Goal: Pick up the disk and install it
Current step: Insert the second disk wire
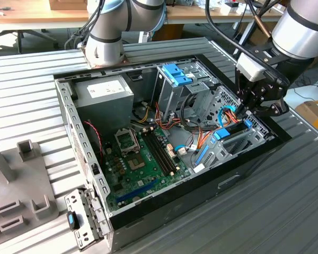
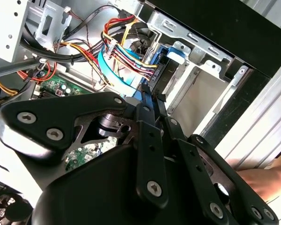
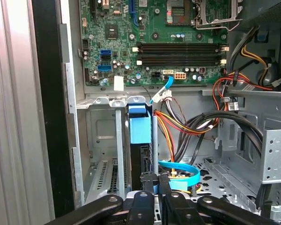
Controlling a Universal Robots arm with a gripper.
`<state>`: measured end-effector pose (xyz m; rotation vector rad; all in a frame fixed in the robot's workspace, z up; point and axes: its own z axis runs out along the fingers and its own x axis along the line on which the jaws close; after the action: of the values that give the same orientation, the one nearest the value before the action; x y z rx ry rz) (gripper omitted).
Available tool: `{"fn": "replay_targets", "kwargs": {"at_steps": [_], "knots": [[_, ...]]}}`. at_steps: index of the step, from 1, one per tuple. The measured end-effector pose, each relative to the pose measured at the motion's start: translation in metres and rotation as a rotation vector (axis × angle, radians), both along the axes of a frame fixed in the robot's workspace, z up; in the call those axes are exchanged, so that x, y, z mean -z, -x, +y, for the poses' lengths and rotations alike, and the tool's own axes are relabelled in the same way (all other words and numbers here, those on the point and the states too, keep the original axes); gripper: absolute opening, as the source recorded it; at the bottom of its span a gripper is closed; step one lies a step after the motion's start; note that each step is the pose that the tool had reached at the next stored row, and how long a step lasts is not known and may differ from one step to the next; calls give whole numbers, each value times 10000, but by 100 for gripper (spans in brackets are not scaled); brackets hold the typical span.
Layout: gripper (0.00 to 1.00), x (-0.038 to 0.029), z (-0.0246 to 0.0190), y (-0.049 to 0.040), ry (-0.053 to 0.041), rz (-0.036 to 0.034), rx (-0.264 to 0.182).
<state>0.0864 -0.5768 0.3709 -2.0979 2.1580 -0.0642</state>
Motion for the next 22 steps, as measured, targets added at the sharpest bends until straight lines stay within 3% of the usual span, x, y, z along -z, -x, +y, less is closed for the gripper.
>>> {"fn": "replay_targets", "kwargs": {"at_steps": [3,10,22], "knots": [[16,2,0,0,-12,-9,-5],[16,33,-7,13,-127,-127,-39],[16,80,-21,28,-128,-134,-402]]}}
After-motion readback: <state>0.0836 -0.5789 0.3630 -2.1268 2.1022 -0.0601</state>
